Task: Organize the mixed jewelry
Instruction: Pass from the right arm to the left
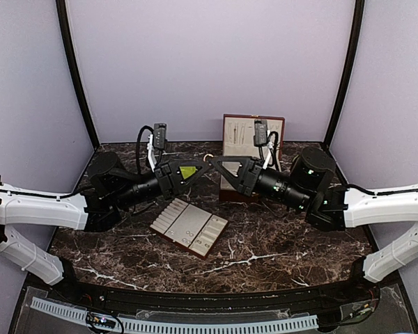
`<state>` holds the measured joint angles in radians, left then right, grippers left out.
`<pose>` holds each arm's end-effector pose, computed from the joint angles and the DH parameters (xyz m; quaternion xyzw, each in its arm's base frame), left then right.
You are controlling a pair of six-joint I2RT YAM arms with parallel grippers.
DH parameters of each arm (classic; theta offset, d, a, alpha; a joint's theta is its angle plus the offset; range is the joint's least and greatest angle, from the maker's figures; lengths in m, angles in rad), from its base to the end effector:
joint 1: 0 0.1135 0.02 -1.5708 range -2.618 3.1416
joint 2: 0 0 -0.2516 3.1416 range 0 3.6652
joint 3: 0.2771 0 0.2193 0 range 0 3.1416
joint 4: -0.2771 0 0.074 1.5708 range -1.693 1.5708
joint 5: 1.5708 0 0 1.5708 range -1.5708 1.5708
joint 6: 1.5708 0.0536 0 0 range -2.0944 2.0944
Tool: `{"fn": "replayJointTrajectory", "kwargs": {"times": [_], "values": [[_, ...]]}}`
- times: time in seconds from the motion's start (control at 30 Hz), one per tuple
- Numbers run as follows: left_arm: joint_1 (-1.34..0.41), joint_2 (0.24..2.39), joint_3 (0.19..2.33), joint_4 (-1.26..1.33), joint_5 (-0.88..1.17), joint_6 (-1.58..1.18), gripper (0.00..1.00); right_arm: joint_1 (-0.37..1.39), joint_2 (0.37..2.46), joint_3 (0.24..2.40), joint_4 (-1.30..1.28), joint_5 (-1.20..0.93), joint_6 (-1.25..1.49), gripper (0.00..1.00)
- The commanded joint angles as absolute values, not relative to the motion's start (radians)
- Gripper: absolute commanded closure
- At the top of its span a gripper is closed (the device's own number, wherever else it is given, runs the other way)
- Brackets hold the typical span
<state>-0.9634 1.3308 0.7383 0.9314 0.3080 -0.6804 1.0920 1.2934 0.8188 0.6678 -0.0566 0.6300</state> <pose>0.1503 -0.2446 0.3314 0.2045 0.5475 -0.6511 0.4842 0.1315 0.2599 0.3369 -0.1667 0.6135 0.5971 0.4893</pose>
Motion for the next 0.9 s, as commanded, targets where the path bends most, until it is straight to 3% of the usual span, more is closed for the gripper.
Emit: {"fn": "replayJointTrajectory", "kwargs": {"times": [0.0, 0.27, 0.7, 0.87], "values": [[-0.968, 1.321, 0.766, 0.979, 0.318, -0.686, 0.75, 1.088, 1.304, 0.843, 0.729, -0.071, 0.640, 1.00], [-0.968, 1.324, 0.773, 0.973, 0.315, -0.685, 0.79, 1.089, 1.312, 0.841, 0.740, -0.087, 0.654, 1.00], [-0.969, 1.312, 0.768, 0.964, 0.307, -0.691, 1.00, 1.089, 1.312, 0.816, 0.749, -0.074, 0.682, 1.00], [-0.968, 1.288, 0.760, 0.908, 0.286, -0.698, 1.00, 1.088, 1.300, 0.796, 0.728, -0.064, 0.689, 1.00]]}}
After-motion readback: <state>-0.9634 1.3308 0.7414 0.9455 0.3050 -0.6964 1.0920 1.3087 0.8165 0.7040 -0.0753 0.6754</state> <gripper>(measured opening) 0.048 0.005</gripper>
